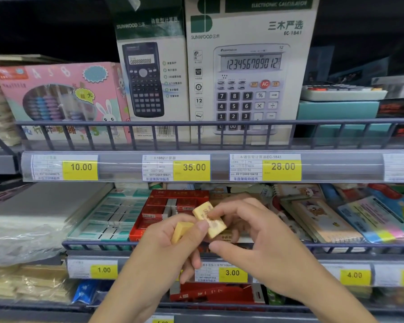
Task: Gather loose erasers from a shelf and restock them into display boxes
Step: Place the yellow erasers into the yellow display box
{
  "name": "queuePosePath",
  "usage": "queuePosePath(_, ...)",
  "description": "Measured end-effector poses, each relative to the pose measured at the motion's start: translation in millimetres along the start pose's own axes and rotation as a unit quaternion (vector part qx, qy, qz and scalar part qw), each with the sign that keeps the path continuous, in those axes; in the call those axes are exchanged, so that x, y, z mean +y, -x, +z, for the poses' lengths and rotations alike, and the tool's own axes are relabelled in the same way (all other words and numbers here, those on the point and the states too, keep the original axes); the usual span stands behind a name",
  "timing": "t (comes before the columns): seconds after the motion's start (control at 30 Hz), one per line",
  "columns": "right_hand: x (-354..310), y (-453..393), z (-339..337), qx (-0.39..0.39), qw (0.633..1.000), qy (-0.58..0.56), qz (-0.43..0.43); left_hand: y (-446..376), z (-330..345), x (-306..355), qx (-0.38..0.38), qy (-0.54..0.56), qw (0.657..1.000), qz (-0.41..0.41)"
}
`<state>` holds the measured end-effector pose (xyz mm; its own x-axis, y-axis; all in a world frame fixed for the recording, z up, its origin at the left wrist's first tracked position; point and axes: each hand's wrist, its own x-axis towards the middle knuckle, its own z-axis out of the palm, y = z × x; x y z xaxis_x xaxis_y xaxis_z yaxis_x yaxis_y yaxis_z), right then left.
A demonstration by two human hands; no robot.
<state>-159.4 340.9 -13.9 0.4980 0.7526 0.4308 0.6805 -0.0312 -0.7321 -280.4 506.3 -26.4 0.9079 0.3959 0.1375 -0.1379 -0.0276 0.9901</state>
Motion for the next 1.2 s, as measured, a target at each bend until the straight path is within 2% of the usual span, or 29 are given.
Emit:
queuePosePath(0.2, -1, -1, 0, 0.048, 0.994, 0.062, -0.075, -1, 1, -3, -0.032, -0.011, 0.999, -0.011)
queuePosePath(0.27, 3, -1, -4, 0.057, 0.993, 0.072, -0.073, -2, 2, -4, -0.016, -0.005, 1.000, -0.017)
queuePosePath(0.4, 14, -12, -28, 0.027, 0.991, 0.120, 0.044, -9, -3, -6, 0.064, 0.090, 0.992, -0.058)
queuePosePath(0.53, 29, -40, -49, -0.067, 0.955, 0.242, 0.157, -9, -8, -4, 0.076, 0.130, 0.988, -0.031)
queuePosePath(0.63, 38, -62, -43, -0.073, 0.955, 0.225, 0.178, -8, -10, -2, 0.073, 0.116, 0.991, -0.002)
queuePosePath(0.8, 56, -82, -29, -0.101, 0.944, 0.272, 0.155, -7, -15, -2, 0.064, 0.073, 0.995, 0.013)
queuePosePath(0.97, 68, -93, -22, -0.109, 0.932, 0.325, 0.117, -6, -20, 1, 0.031, -0.014, 0.999, 0.009)
queuePosePath(1.2, 72, -98, -17, -0.143, 0.927, 0.332, 0.103, -10, -18, 2, 0.054, 0.048, 0.997, -0.007)
